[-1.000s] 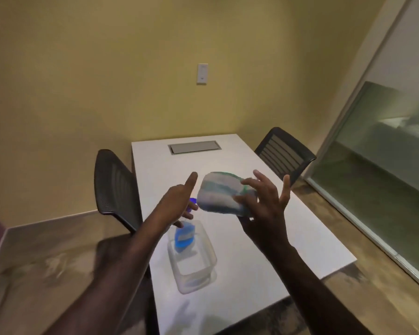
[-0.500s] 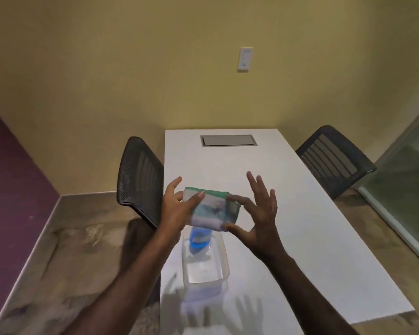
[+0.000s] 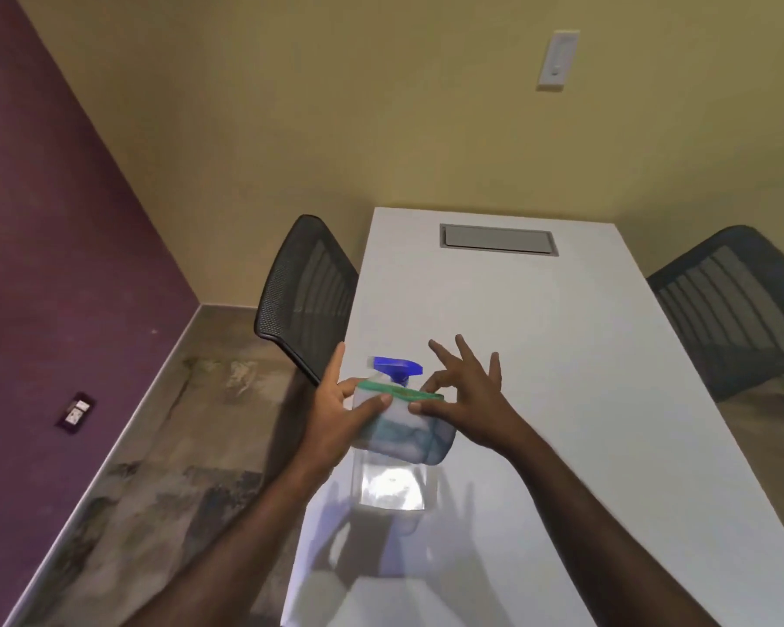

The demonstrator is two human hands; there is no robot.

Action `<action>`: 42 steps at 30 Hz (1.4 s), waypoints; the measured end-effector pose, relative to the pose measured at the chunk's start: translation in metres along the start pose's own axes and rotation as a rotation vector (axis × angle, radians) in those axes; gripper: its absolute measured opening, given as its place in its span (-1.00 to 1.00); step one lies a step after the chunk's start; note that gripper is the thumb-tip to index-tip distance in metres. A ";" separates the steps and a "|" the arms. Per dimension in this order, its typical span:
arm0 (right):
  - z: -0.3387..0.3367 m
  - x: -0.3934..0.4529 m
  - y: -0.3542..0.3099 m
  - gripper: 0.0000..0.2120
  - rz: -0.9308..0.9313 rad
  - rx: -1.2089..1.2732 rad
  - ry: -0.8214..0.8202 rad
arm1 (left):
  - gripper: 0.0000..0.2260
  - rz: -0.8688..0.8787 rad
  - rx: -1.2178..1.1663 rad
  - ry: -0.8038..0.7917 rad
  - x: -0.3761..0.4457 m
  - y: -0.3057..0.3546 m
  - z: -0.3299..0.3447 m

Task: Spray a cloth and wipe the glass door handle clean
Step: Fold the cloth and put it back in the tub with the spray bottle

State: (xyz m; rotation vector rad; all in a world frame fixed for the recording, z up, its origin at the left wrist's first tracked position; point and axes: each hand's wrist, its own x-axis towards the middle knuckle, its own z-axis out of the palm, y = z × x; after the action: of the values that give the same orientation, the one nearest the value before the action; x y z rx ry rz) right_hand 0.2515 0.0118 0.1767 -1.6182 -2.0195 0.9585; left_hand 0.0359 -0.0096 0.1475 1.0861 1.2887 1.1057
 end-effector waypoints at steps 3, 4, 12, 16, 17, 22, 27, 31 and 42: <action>0.014 0.004 0.010 -0.81 -0.026 -0.099 -0.026 | -0.04 -0.033 0.264 -0.055 0.006 -0.019 -0.015; 0.019 0.005 0.014 -0.79 -0.029 -0.129 -0.034 | -0.05 -0.050 0.324 -0.074 0.009 -0.025 -0.019; 0.057 0.009 0.027 -0.69 -0.017 -0.349 0.053 | -0.12 -0.079 0.440 -0.062 0.021 -0.055 -0.018; 0.074 0.001 0.039 -0.61 0.029 -0.312 0.146 | -0.10 -0.047 0.446 -0.040 0.023 -0.071 -0.018; 0.079 0.000 0.043 -0.58 0.055 -0.291 0.146 | -0.10 -0.047 0.440 -0.050 0.023 -0.077 -0.019; 0.104 0.006 0.059 -0.62 0.210 -0.296 0.048 | -0.12 -0.194 0.452 -0.069 0.032 -0.108 -0.021; 0.123 0.023 0.081 -0.62 0.312 -0.295 -0.024 | -0.20 -0.192 0.702 -0.078 0.048 -0.129 -0.013; 0.135 0.035 0.098 -0.69 0.355 -0.295 -0.101 | -0.23 -0.122 0.892 -0.107 0.051 -0.154 -0.009; 0.170 0.045 0.126 -0.68 0.258 -0.529 -0.207 | -0.40 -0.009 1.351 -0.356 0.048 -0.174 -0.004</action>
State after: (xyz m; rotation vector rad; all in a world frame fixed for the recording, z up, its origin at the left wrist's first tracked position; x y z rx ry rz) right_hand 0.2144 0.0220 -0.0366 -2.1747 -2.3897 0.7322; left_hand 0.0317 0.0112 -0.0315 2.0912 1.7104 -0.1603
